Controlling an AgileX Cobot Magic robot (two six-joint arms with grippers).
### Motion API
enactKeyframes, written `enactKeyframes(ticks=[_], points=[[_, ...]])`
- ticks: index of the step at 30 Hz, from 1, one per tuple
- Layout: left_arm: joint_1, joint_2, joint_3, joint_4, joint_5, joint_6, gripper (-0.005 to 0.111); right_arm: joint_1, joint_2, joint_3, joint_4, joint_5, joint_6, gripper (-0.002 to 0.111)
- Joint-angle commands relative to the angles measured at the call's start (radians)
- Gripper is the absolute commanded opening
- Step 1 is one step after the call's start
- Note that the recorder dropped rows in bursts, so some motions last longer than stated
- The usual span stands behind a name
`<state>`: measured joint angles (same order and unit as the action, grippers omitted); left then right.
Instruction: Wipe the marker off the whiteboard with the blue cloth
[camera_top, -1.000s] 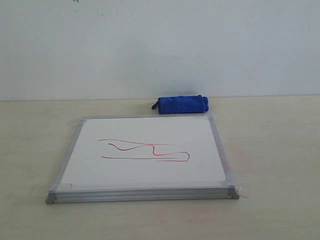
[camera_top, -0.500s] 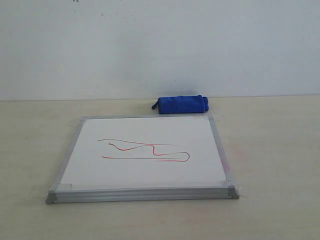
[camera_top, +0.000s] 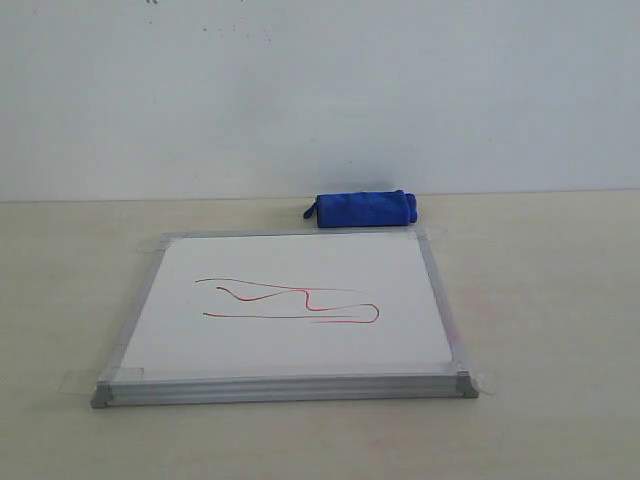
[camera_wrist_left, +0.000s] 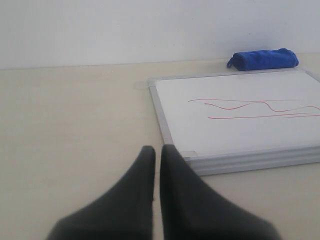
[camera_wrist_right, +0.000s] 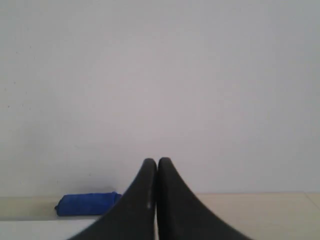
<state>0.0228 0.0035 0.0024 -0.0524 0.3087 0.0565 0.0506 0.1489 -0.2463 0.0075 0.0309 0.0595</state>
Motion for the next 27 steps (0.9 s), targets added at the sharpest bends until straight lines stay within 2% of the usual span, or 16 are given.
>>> enactKeyframes(ticks=[1, 17, 21, 27], points=[[0.003, -0.004, -0.002, -0.002, -0.013, 0.005, 0.004, -0.006, 0.011, -0.009, -0.002, -0.006, -0.009, 0.0], [0.003, -0.004, -0.002, -0.002, -0.013, 0.005, 0.004, -0.006, 0.011, -0.009, 0.002, -0.124, 0.066, 0.0], [0.003, -0.004, -0.002, -0.002, -0.013, 0.005, 0.004, -0.006, 0.014, -0.009, 0.0, -0.245, 0.064, 0.0], [0.003, -0.004, -0.002, -0.002, -0.013, 0.005, 0.004, -0.006, 0.118, -0.101, -0.183, -0.271, 0.062, 0.0]])
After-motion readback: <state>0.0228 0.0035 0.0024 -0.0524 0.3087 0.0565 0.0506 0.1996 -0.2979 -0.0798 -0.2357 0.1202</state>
